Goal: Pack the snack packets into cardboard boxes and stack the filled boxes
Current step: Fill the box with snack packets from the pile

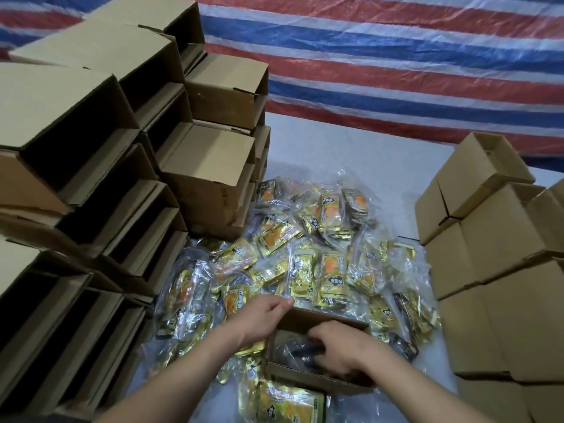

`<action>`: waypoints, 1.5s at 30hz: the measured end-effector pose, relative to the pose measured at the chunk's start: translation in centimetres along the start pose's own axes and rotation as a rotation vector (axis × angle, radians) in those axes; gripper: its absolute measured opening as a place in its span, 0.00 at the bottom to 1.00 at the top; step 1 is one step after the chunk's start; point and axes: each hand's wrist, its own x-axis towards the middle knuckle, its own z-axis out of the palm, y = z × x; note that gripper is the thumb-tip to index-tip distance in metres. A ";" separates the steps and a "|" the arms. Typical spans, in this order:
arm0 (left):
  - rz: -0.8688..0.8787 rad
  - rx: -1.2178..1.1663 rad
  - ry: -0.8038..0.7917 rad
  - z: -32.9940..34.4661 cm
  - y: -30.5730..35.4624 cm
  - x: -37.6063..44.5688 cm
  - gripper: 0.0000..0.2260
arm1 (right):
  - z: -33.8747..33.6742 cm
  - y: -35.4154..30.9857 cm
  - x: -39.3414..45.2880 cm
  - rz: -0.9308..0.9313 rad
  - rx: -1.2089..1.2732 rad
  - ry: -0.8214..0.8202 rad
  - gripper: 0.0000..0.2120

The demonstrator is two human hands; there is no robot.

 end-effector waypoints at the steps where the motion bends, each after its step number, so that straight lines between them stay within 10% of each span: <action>1: -0.003 -0.006 0.003 0.1 0.0 0.0 0.20 | 0.1 0.0 -0.1 0.009 -0.030 -0.008 0.14; 10: 0.014 -0.004 0.010 0.8 -0.4 0.2 0.20 | 2.7 -3.0 2.4 0.085 0.085 -0.322 0.24; 24: 0.004 0.019 0.020 0.3 0.6 -0.9 0.20 | 3.1 -3.6 2.0 0.041 0.234 -0.197 0.21; 31: -0.013 -0.021 0.009 0.1 1.3 -1.1 0.17 | -0.4 -2.0 -1.8 -0.063 0.433 0.032 0.14; 37: -0.012 -0.011 -0.010 -0.1 1.4 -0.9 0.19 | -3.5 0.8 -4.6 -0.101 0.335 0.674 0.14; 45: -0.012 -0.034 -0.015 -0.7 2.0 -0.2 0.20 | -0.7 2.7 -2.4 0.072 0.150 0.548 0.23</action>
